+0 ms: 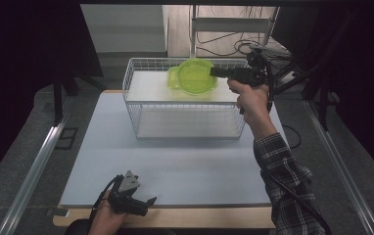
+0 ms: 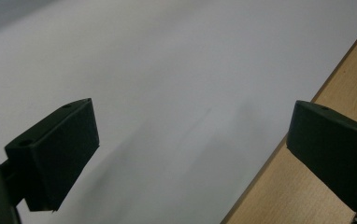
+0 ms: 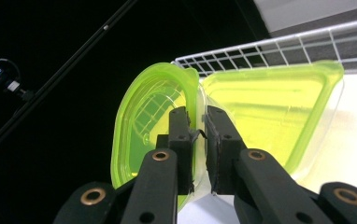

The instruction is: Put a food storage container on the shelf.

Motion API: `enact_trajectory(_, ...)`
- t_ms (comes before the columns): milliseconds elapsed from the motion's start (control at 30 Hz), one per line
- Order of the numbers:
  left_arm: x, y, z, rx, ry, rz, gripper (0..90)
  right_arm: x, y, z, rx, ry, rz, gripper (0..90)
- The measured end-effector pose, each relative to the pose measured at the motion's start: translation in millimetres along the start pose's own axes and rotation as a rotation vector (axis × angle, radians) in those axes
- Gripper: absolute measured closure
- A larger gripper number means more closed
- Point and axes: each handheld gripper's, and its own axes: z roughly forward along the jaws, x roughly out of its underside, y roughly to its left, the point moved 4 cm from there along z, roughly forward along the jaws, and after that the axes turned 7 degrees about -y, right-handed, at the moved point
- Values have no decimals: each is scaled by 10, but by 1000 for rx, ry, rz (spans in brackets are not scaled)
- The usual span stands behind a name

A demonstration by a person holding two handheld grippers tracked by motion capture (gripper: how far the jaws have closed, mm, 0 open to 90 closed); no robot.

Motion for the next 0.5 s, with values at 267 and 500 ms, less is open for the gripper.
enact_trajectory(267,2,-1,1,3,1,0,24,-152,0,155,47,-22,-1,813)
enact_trajectory(500,3,-2,0,4,3,2,25,-187,-32,293,98,-14,-5,810)
